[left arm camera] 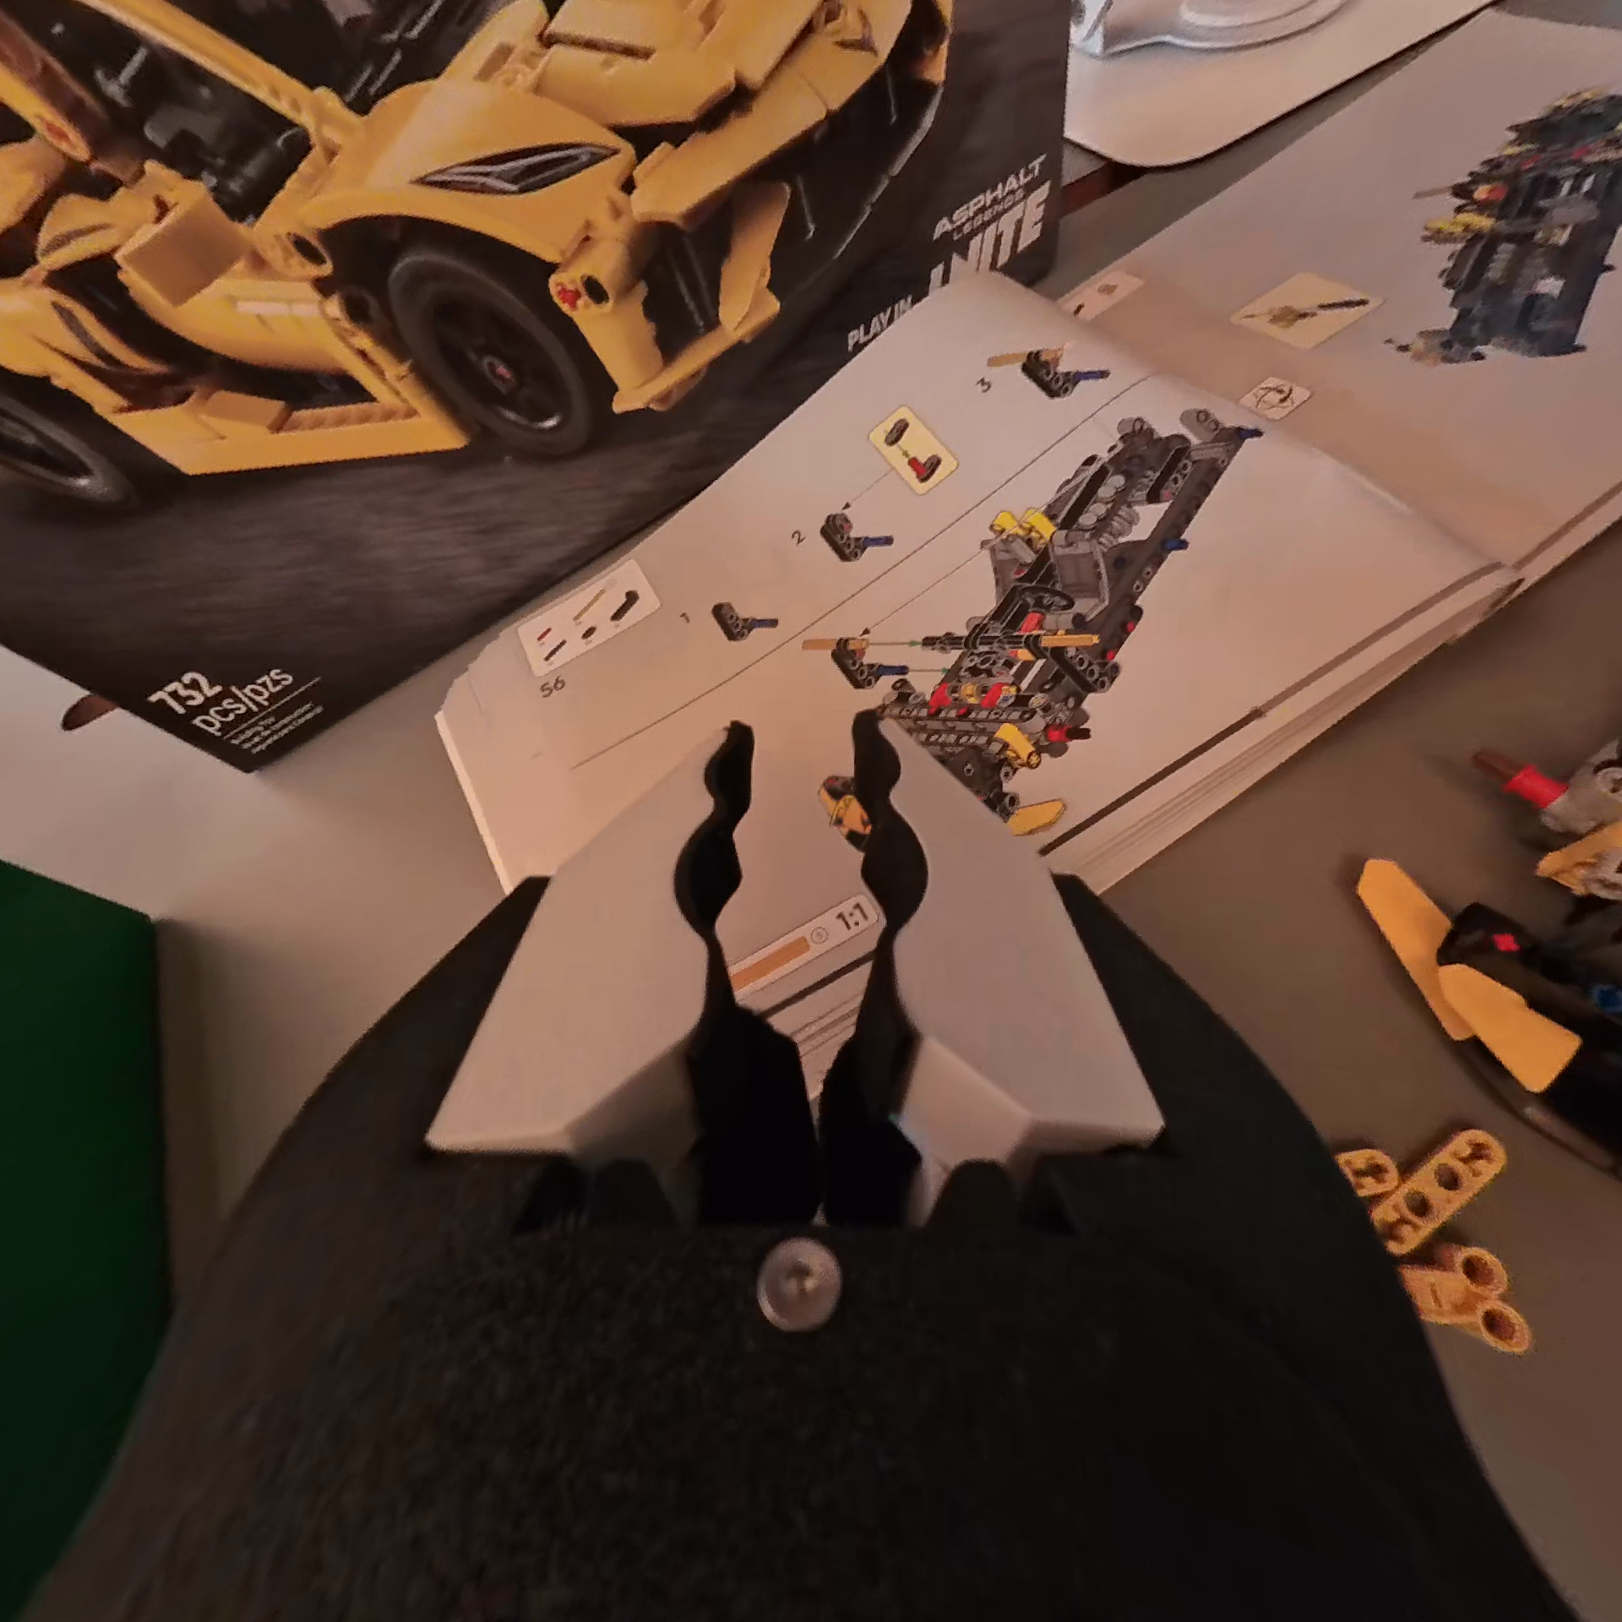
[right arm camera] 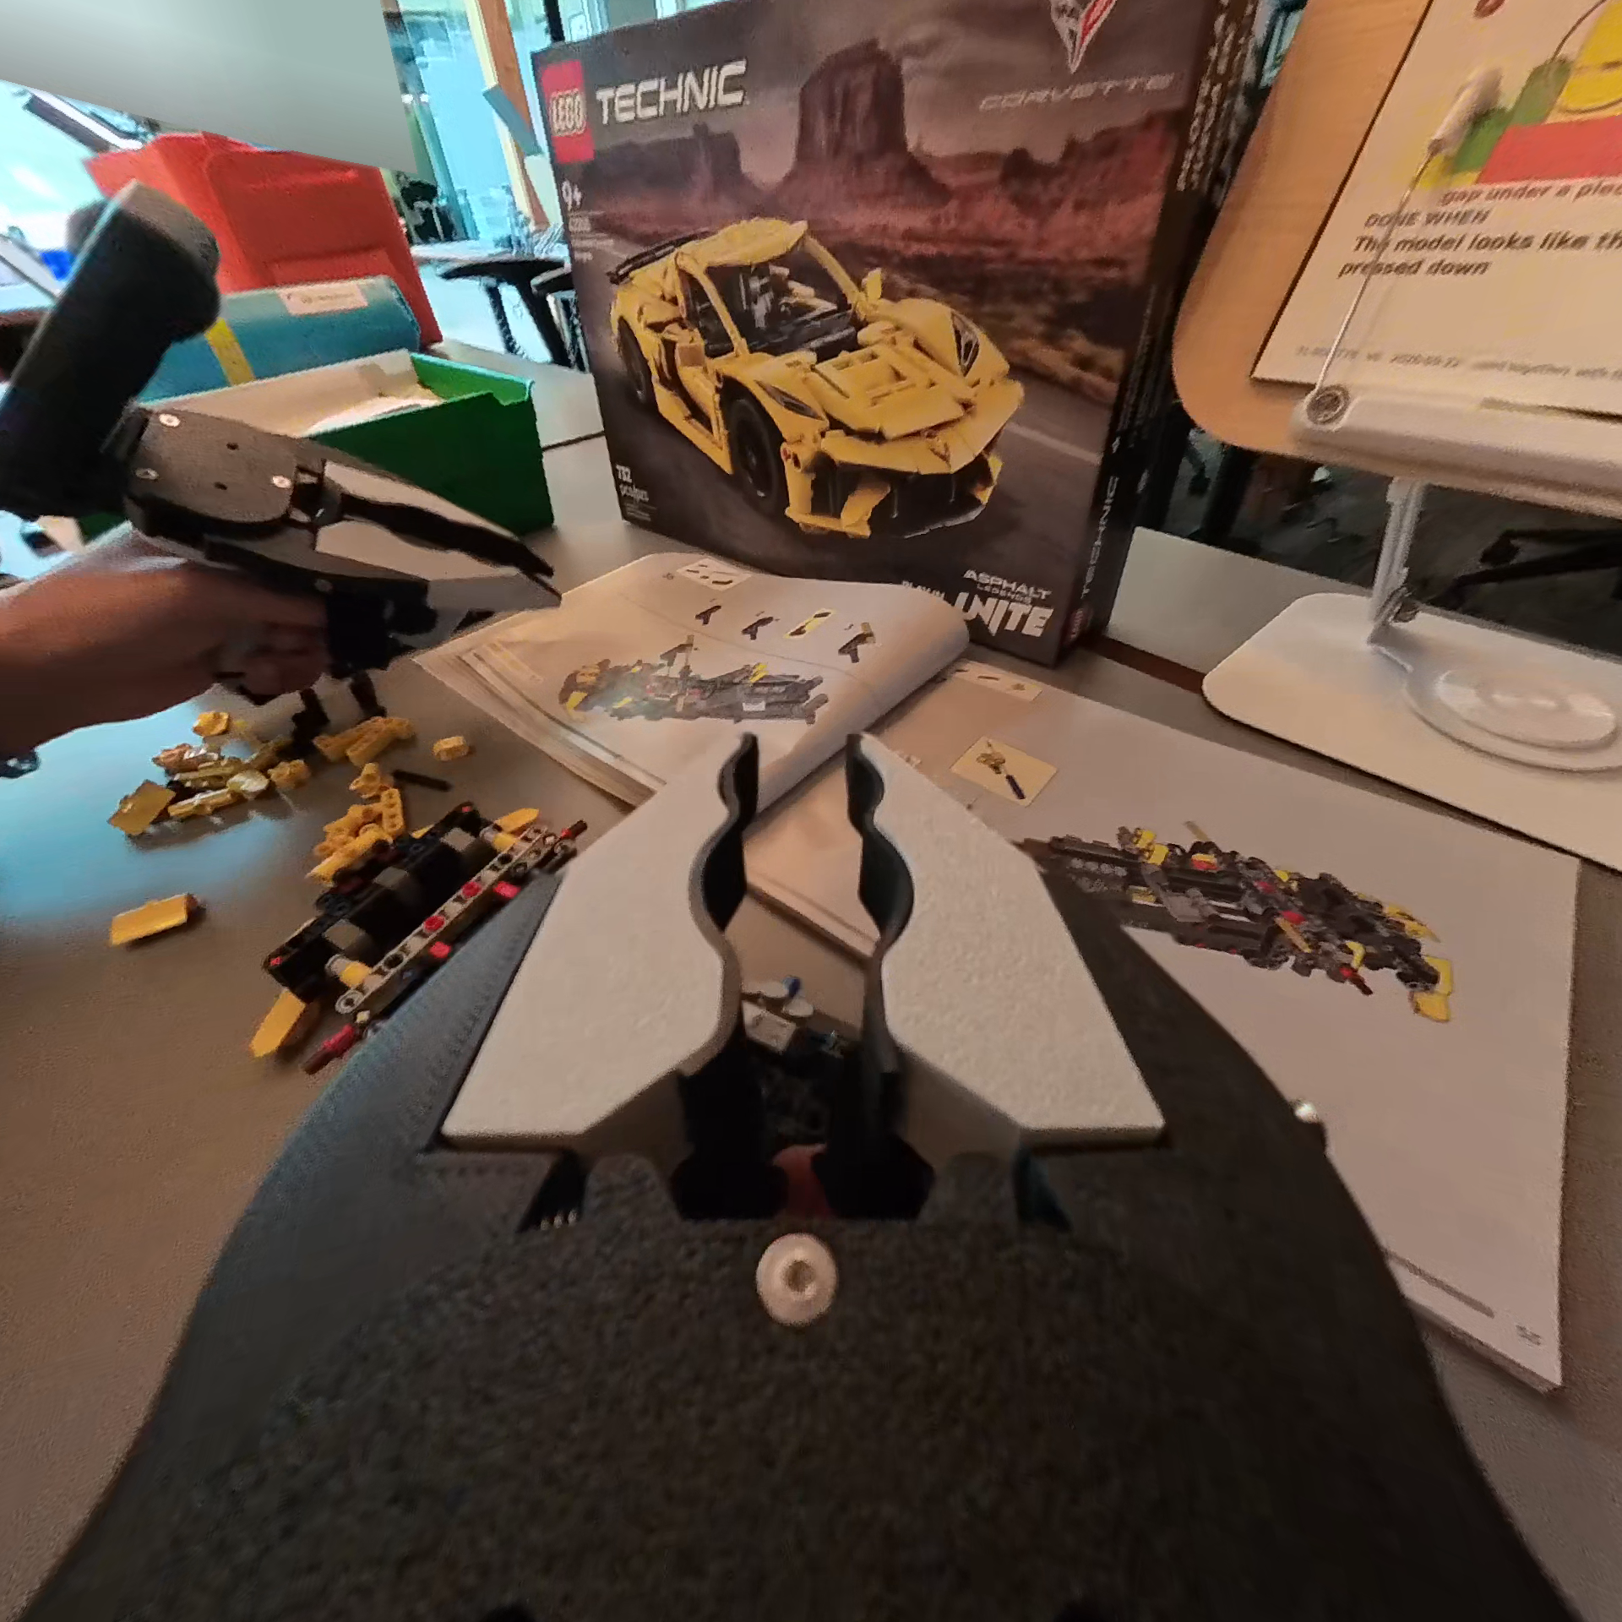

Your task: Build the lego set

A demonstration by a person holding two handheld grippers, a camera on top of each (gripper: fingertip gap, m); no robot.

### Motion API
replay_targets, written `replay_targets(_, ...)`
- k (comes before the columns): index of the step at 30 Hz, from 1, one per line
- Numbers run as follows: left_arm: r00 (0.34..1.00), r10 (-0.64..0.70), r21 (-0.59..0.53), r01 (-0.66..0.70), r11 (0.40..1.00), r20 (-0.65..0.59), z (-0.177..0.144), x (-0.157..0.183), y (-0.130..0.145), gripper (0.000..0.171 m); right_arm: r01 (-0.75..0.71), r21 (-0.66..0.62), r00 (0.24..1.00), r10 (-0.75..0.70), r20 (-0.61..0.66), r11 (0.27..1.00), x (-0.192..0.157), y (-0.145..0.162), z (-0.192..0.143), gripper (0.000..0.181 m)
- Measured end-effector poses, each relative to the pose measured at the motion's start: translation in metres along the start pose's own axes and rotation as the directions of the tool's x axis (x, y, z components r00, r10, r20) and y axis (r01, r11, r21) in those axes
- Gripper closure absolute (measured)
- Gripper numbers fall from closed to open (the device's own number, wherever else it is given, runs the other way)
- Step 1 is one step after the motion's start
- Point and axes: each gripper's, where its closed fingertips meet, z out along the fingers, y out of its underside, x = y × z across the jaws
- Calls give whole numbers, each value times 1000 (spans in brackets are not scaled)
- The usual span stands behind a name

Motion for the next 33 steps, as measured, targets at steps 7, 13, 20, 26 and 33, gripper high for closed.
replay_targets(7,995,-67,99,74,992,-70,-14,10,-18,151,47,-149,970,-9,242,988,-37,24,-18,161)
replay_targets(13,982,-139,185,162,969,-130,-25,11,-32,152,250,-478,884,3,467,842,-92,108,-87,152)
replay_targets(20,968,-195,212,227,951,-160,-32,11,-41,152,265,-427,927,-106,360,864,-86,106,-81,150)
replay_targets(26,975,-175,197,200,960,-136,-32,9,-37,152,414,-471,837,-121,534,779,-96,120,-71,143)
replay_targets(33,973,-193,192,215,958,-127,-33,2,-36,152,573,-469,757,-213,618,673,-97,127,-68,153)
